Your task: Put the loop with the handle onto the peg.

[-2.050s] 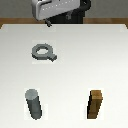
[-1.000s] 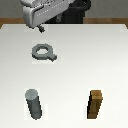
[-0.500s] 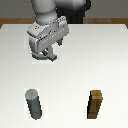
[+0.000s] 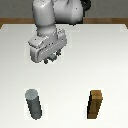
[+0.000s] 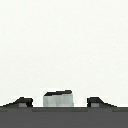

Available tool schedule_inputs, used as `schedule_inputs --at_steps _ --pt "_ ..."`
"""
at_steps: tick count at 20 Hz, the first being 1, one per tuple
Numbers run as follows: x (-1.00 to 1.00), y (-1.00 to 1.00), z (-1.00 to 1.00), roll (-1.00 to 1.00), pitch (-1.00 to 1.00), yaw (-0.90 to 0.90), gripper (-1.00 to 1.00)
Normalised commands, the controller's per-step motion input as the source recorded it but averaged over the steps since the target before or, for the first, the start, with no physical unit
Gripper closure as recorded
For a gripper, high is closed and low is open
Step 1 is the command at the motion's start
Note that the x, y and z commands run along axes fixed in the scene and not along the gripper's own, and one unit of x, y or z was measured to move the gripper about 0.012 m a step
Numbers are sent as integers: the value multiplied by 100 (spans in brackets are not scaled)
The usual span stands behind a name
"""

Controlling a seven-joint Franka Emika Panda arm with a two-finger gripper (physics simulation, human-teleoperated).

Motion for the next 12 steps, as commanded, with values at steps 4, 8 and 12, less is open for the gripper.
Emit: schedule_inputs --at_steps 4,8,12 --pt "0 0 0 0 0 0 100" --pt "0 0 0 0 0 0 100" --pt "0 0 50 0 0 0 100"
